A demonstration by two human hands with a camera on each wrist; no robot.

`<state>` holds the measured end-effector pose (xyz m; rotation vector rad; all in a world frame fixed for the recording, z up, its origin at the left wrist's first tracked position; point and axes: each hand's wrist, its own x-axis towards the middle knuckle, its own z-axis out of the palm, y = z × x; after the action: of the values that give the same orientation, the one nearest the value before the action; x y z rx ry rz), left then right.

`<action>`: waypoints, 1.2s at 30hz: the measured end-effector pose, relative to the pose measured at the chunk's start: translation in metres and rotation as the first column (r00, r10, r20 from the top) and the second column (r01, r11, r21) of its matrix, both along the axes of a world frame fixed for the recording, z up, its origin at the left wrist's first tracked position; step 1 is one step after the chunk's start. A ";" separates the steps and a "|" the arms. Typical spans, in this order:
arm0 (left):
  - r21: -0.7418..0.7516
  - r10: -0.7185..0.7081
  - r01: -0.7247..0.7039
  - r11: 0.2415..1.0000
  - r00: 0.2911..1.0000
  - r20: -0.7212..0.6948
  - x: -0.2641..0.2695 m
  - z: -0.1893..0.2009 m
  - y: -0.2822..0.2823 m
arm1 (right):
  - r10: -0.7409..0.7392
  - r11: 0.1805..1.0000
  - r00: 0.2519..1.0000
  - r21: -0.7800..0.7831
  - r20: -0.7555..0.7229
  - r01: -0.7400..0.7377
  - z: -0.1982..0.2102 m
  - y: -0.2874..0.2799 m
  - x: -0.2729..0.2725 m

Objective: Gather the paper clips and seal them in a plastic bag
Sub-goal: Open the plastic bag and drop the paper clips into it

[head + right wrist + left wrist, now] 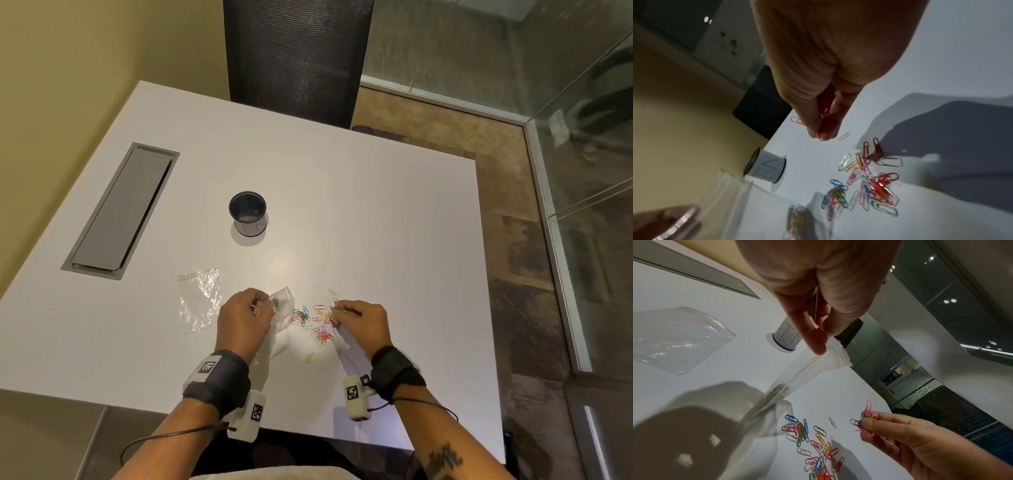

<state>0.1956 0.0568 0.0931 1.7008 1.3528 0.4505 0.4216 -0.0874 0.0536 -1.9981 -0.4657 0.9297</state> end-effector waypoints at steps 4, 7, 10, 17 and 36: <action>-0.021 0.004 -0.004 1.000 1.000 0.019 0.003 -0.002 0.000 | -0.091 0.991 0.966 0.076 -0.243 0.112 0.033 0.005 -0.001; -0.014 0.006 -0.005 1.000 1.000 0.022 0.006 -0.001 -0.001 | -0.055 0.985 0.934 0.133 -0.352 0.108 0.054 0.014 -0.006; 0.002 -0.002 0.002 1.000 1.000 0.019 0.007 0.000 0.000 | 0.030 0.979 0.894 0.195 -0.447 0.065 0.074 0.029 -0.015; 0.025 -0.016 0.015 1.000 0.999 0.039 0.008 -0.002 0.002 | 0.170 0.975 0.844 0.209 -0.509 -0.070 0.090 0.067 -0.047; 0.068 0.009 -0.015 0.998 0.996 0.090 0.006 0.004 0.004 | 0.440 0.897 0.894 -0.097 0.086 -0.432 0.073 0.093 -0.071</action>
<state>0.2018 0.0604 0.0969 1.7085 1.2967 0.5792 0.3507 0.0053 0.1269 -2.0571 -0.9838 1.1274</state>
